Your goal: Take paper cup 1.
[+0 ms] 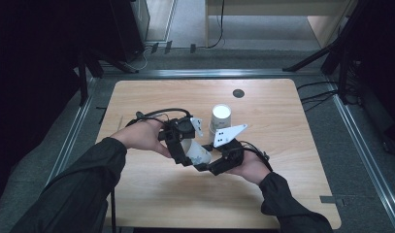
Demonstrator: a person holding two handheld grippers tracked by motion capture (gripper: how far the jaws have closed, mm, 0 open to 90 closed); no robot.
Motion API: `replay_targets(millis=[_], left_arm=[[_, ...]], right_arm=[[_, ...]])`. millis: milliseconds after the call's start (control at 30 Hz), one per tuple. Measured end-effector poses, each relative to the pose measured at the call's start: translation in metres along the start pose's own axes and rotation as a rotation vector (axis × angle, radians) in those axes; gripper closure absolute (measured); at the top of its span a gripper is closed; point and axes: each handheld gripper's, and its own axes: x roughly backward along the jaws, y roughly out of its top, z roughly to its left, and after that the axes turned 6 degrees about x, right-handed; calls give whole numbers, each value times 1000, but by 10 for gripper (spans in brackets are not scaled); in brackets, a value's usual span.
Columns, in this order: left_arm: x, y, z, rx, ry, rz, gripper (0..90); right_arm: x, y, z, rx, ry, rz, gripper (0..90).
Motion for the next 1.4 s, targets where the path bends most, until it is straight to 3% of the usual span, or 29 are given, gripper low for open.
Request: replay_targets(millis=[167, 833, 1267, 1400], left_arm=[[1, -4, 2, 23, -1, -33, 129], [-7, -46, 5, 134, -28, -294, 114], [-23, -72, 13, 258, -77, -480, 126], [-27, -75, 12, 279, -81, -528, 130]], right_arm=[[2, -1, -1, 2, -7, 1, 346], [27, -6, -8, -28, -25, -46, 346], [36, -9, -10, -39, -39, -58, 345], [36, -10, -11, -44, -41, -59, 346]])
